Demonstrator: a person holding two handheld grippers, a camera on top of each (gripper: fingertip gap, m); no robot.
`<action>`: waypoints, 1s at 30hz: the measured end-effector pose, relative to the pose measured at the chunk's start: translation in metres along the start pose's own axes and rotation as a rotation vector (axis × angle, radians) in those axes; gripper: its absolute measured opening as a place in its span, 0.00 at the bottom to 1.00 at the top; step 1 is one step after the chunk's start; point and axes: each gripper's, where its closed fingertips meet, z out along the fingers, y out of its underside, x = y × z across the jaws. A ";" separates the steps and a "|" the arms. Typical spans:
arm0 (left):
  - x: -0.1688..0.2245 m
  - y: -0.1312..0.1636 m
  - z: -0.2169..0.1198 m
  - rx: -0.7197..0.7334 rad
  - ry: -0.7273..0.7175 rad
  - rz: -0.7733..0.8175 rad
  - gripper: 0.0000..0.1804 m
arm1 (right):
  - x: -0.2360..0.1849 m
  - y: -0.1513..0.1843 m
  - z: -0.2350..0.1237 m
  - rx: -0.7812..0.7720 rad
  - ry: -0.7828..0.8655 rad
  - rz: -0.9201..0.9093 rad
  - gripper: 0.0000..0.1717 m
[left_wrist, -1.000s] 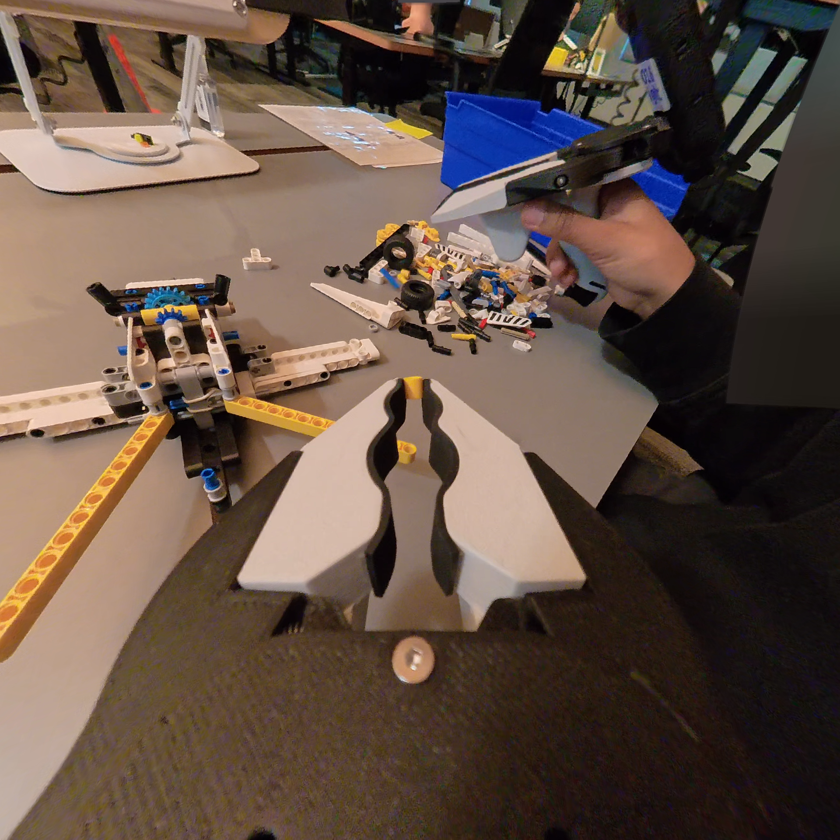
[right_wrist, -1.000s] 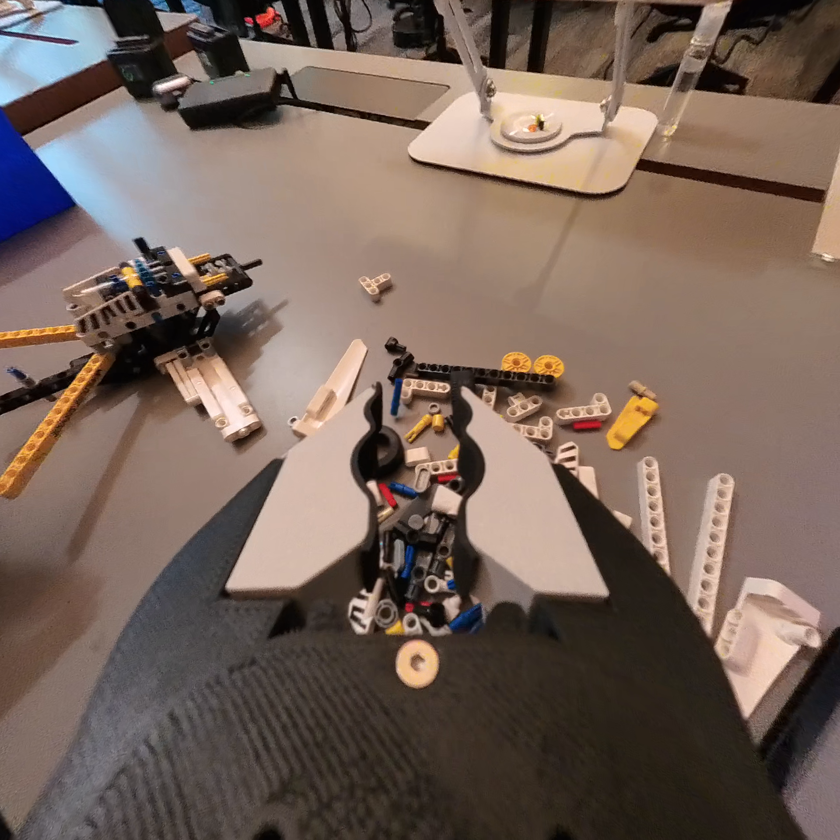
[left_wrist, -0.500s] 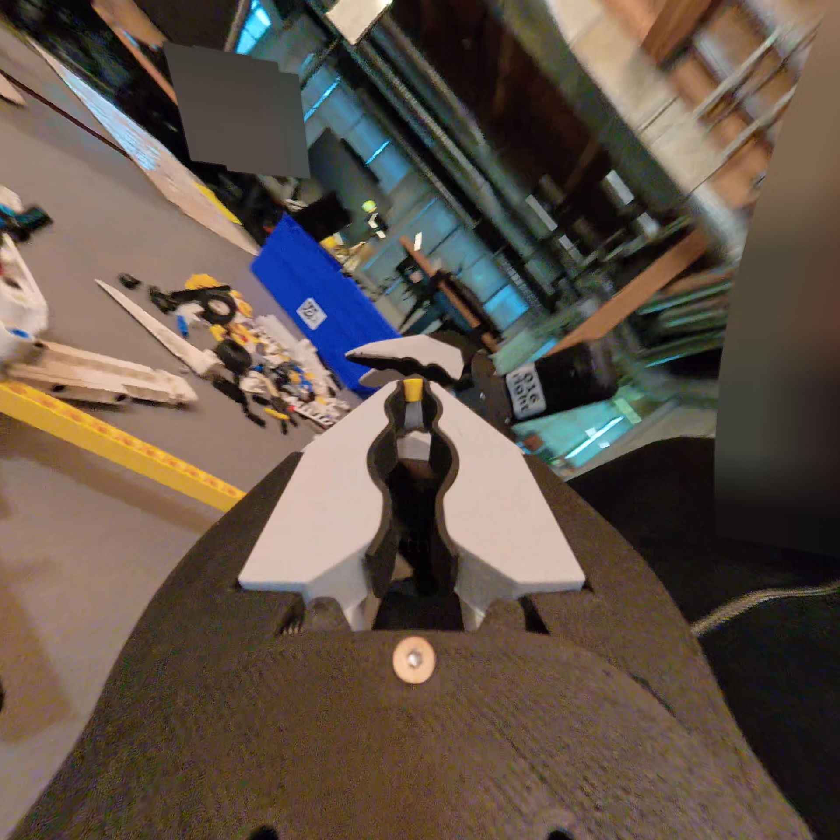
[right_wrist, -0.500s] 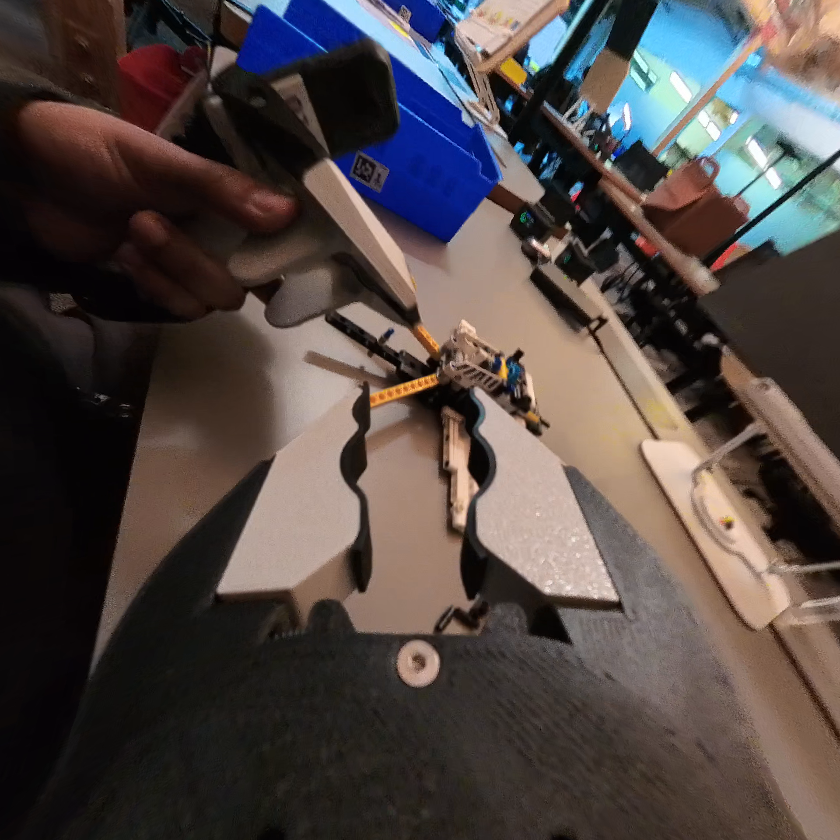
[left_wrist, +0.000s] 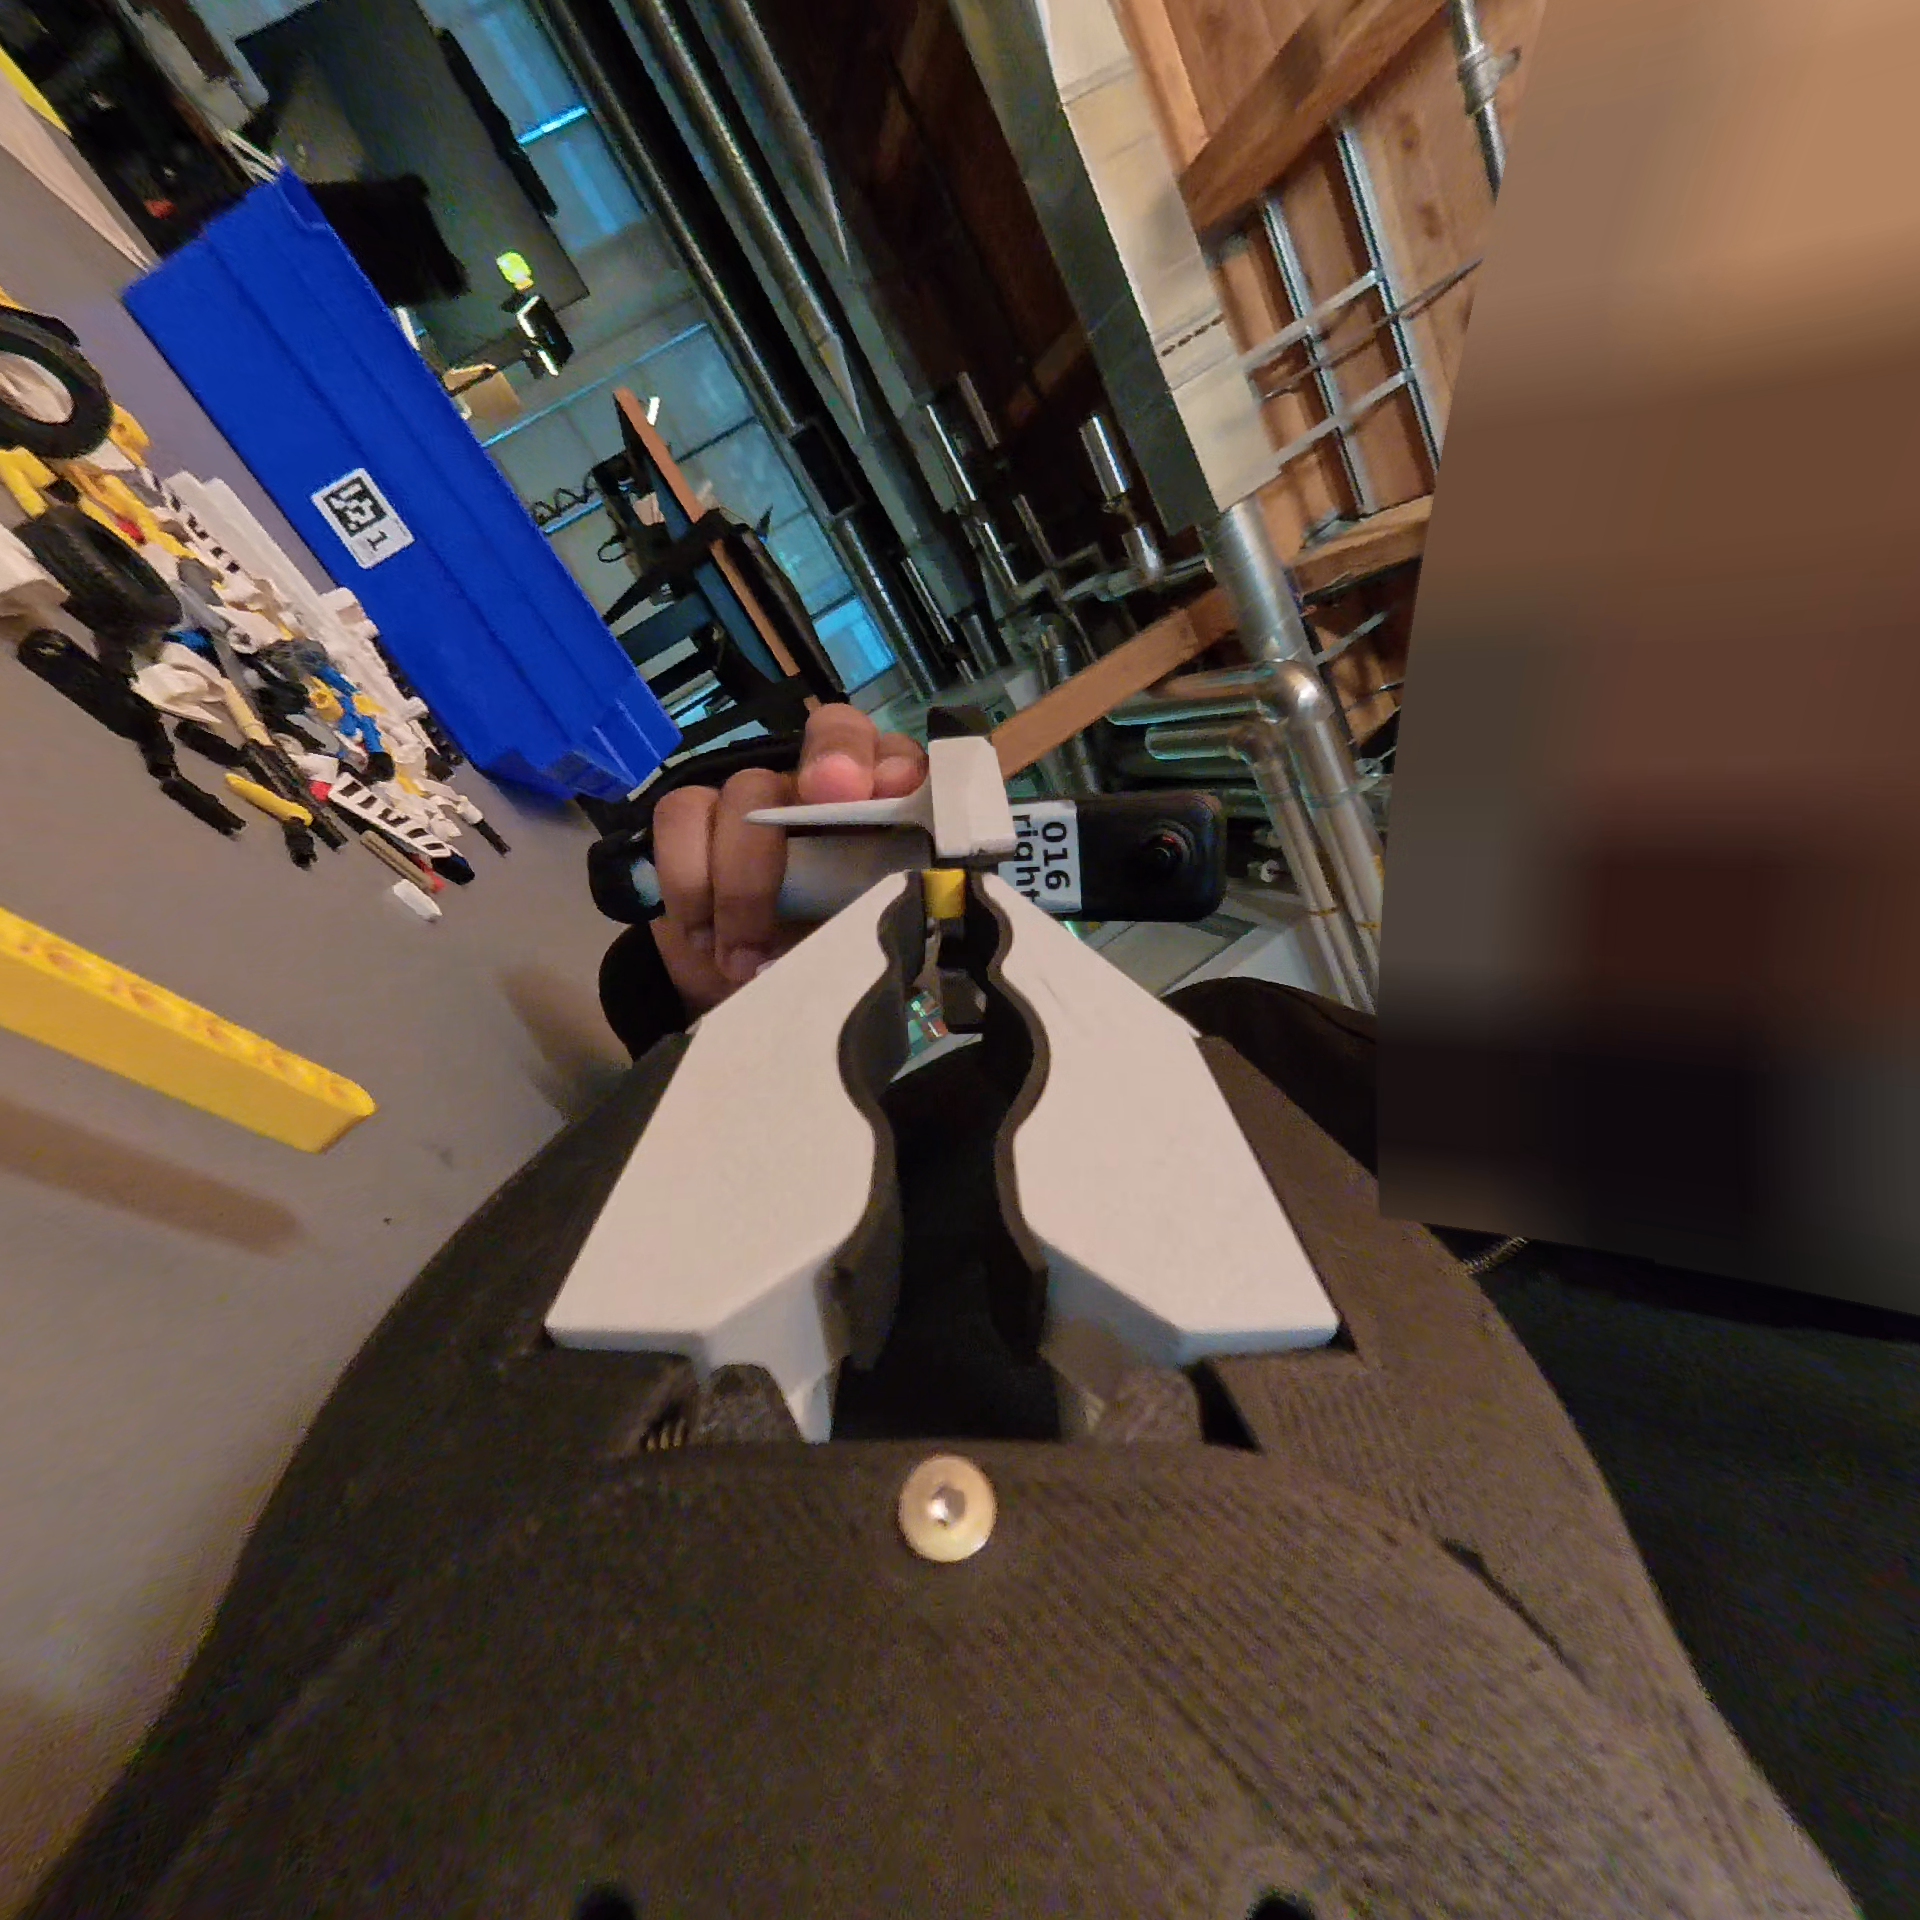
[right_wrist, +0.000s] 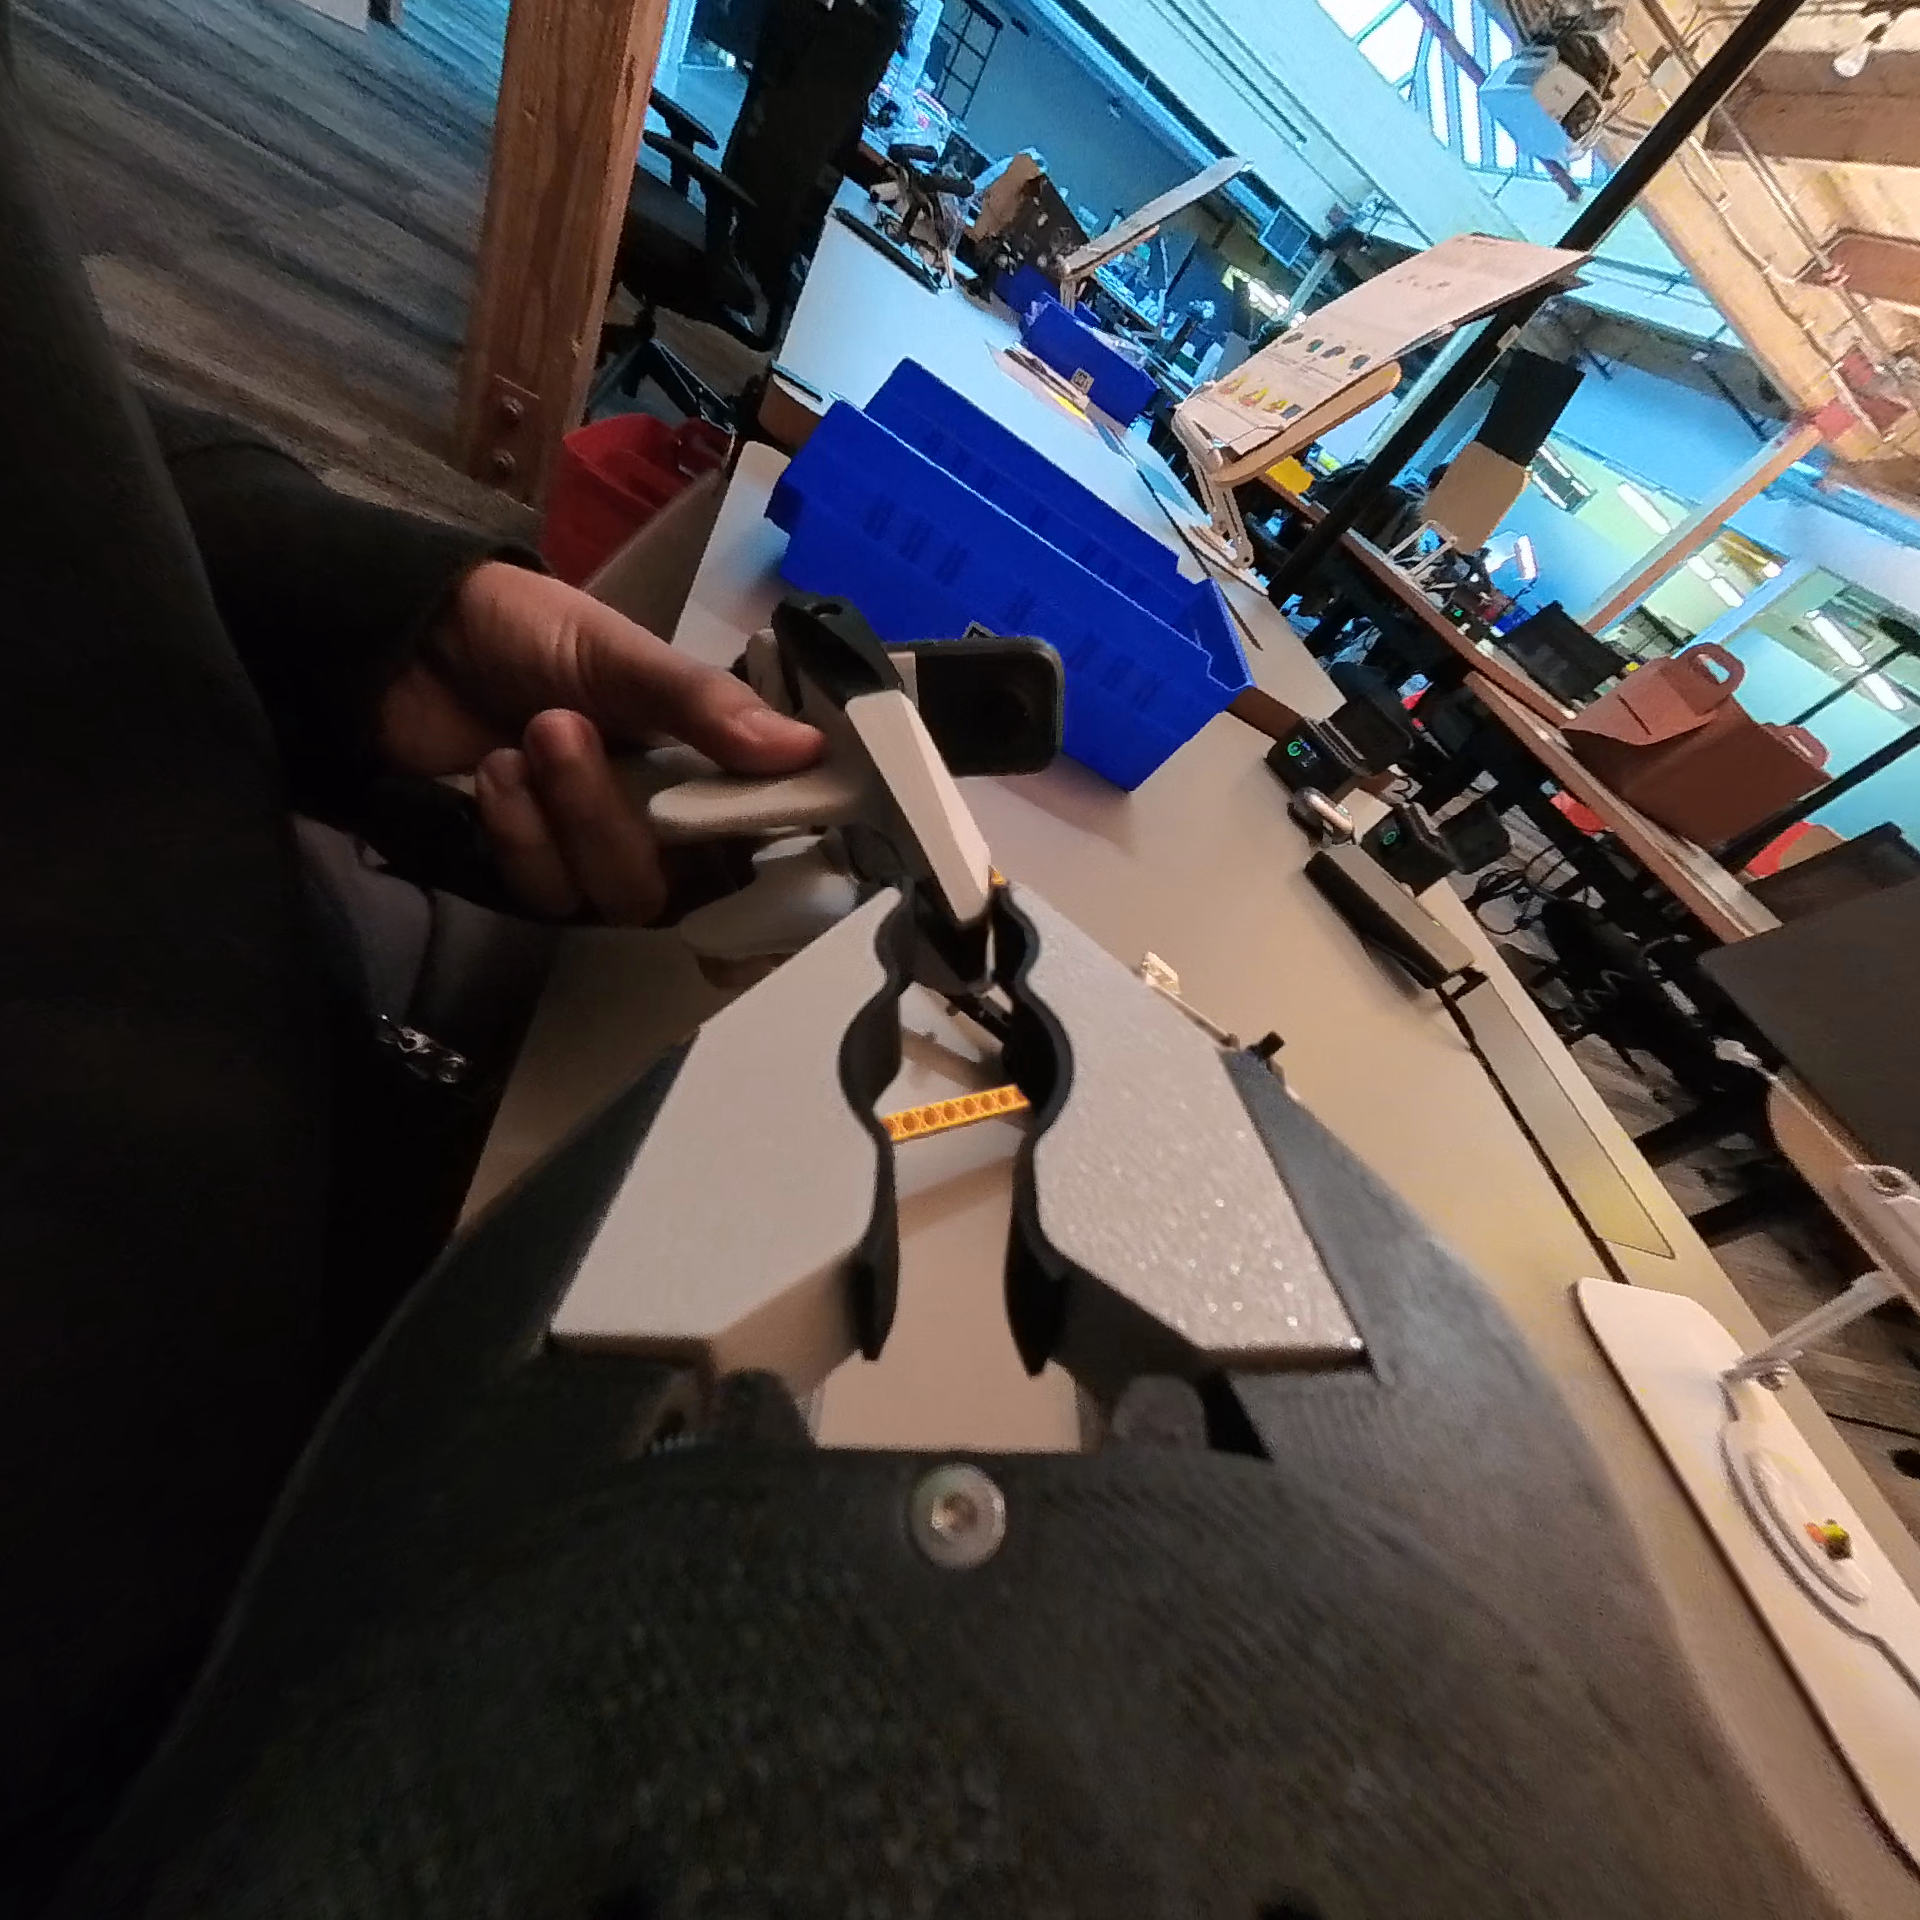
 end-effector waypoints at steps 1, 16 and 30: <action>0.000 0.000 0.000 0.002 0.004 -0.002 0.02 | 0.000 0.000 0.000 0.001 -0.006 0.012 0.06; -0.007 -0.006 0.003 0.043 0.005 -0.029 0.01 | 0.006 0.011 -0.002 -0.034 0.010 0.108 0.07; -0.008 -0.035 -0.028 0.136 -0.098 0.120 0.00 | 0.025 0.048 -0.048 -0.136 0.121 0.311 0.12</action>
